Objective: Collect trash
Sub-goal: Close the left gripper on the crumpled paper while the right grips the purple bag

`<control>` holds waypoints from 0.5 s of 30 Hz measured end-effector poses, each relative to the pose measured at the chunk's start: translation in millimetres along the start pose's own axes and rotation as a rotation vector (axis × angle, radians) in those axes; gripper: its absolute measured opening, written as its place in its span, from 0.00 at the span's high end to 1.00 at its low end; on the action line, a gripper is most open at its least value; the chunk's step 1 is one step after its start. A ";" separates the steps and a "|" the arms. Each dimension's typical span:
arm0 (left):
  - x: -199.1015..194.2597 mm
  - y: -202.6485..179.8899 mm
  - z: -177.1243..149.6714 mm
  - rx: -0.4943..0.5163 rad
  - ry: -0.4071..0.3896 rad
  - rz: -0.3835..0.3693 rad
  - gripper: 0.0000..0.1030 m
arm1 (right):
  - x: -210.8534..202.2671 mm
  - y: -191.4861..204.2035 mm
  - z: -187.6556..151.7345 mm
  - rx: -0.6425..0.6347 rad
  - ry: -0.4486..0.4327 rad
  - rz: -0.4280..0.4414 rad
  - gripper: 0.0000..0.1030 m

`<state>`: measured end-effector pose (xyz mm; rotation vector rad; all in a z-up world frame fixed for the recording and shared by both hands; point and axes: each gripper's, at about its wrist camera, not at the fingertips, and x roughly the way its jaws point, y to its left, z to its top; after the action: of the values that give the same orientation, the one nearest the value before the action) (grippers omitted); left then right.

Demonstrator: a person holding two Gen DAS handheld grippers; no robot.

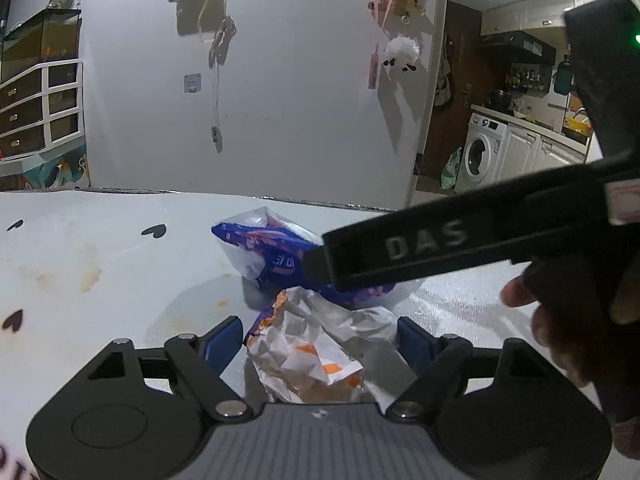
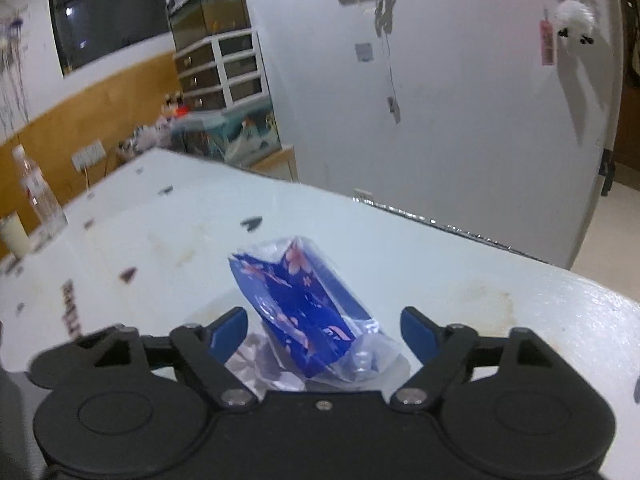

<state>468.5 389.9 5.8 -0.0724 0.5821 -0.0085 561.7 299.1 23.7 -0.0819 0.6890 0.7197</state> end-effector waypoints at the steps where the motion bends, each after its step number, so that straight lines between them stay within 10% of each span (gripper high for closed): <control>1: 1.1 -0.7 -0.7 0.003 0.004 0.000 0.20 | 2.6 -0.9 -0.8 -0.001 0.005 -0.009 0.22; 15: 3.6 -1.9 -3.7 0.007 0.031 0.000 0.50 | 3.9 -22.4 -20.2 0.043 0.055 -0.041 0.59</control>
<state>469.5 387.6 0.8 -0.0654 0.6131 -0.0122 566.9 278.4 2.1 -0.0765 0.7534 0.6654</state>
